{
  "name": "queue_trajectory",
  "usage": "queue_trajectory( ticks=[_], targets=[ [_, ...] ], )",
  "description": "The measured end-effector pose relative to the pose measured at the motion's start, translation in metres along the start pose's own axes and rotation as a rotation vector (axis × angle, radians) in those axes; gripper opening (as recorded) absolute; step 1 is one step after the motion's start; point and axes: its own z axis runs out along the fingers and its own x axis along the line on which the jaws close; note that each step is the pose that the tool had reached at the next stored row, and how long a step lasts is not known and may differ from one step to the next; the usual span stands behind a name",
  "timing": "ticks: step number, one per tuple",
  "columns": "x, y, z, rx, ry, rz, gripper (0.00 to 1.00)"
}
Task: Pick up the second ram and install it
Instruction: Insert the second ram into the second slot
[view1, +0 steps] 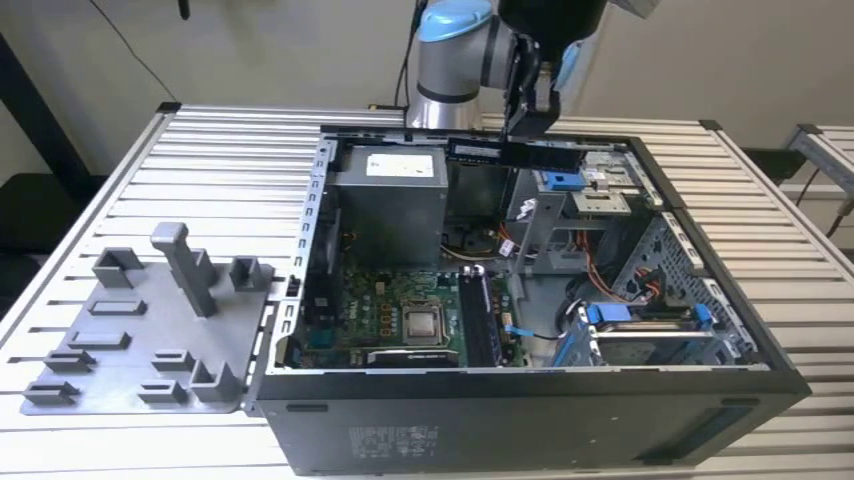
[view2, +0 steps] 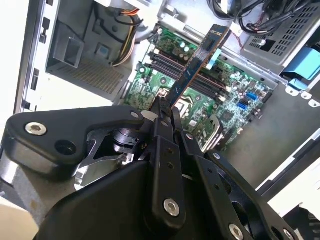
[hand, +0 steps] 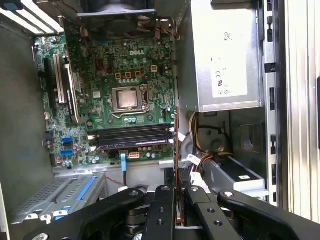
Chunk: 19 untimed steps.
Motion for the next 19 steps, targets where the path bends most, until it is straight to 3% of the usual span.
queue_trajectory(
  ticks=[6, 19],
  targets=[
    [0.0000, 0.0000, 0.0002, 0.0027, -0.0003, 0.040, 0.14],
    [0.0001, 0.0000, 0.0007, 0.0127, -0.0016, 0.190, 0.14]
  ],
)
